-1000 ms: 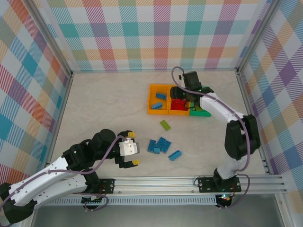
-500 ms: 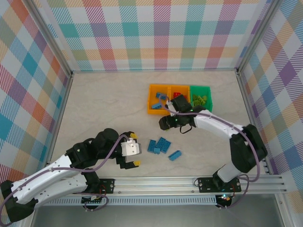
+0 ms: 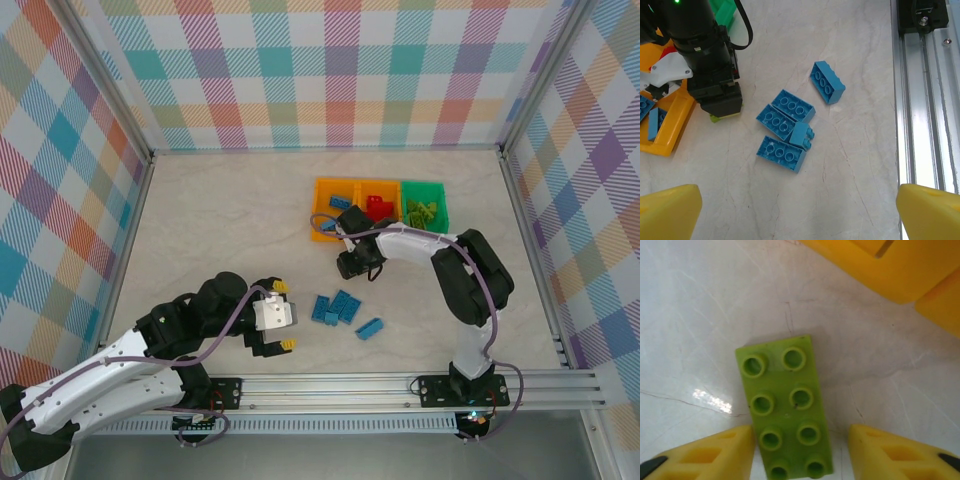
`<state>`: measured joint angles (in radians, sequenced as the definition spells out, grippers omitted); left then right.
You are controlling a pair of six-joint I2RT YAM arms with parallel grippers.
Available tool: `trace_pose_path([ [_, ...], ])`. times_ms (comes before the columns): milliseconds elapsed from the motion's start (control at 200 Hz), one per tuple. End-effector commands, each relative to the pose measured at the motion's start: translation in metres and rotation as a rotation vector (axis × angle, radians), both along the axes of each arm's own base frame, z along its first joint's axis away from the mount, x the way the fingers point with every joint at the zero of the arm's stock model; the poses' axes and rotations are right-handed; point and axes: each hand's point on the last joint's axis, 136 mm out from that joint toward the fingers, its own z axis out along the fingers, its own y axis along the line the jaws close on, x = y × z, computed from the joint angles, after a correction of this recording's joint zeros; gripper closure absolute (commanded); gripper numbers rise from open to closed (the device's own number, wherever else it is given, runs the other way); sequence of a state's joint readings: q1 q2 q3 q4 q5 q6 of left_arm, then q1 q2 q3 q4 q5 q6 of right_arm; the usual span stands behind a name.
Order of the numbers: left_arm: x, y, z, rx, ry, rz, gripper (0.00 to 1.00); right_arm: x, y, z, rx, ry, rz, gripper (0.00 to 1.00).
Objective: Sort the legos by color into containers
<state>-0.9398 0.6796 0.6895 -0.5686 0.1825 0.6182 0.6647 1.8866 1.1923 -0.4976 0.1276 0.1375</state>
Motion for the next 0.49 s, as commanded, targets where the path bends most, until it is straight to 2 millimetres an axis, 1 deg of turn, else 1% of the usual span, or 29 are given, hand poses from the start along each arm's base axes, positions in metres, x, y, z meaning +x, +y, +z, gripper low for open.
trace_pose_path([
  [0, 0.003, -0.001, 0.000, -0.012, -0.004, 0.006, 0.00, -0.006, -0.004, -0.005, -0.052, 0.007, 0.005, 0.58],
  [95, 0.003, -0.001, -0.001, -0.010, -0.004, 0.007, 0.00, -0.010, -0.002, -0.006, -0.042, 0.024, 0.009, 0.67],
  [185, 0.003, -0.001, -0.001, -0.009, -0.004, 0.008, 0.00, -0.012, 0.002, 0.000, -0.011, 0.029, 0.009, 0.69],
  [235, 0.003, -0.001, -0.001, -0.010, -0.005, 0.008, 0.00, -0.012, 0.005, 0.008, 0.012, 0.022, 0.006, 0.69],
  [285, 0.003, 0.000, -0.001, -0.008, -0.005, 0.008, 0.00, -0.011, 0.008, 0.020, 0.043, 0.002, 0.000, 0.69],
  [330, 0.003, -0.001, -0.001, -0.010, -0.005, 0.008, 0.00, -0.009, 0.010, 0.035, 0.076, -0.029, -0.006, 0.70],
  [425, 0.003, -0.001, 0.002, -0.019, -0.006, 0.011, 0.00, -0.004, 0.010, 0.075, 0.158, -0.143, -0.028, 0.70],
  [490, 0.005, -0.001, 0.004, -0.034, -0.001, 0.030, 0.00, 0.003, 0.002, 0.105, 0.209, -0.238, -0.071, 0.73],
])
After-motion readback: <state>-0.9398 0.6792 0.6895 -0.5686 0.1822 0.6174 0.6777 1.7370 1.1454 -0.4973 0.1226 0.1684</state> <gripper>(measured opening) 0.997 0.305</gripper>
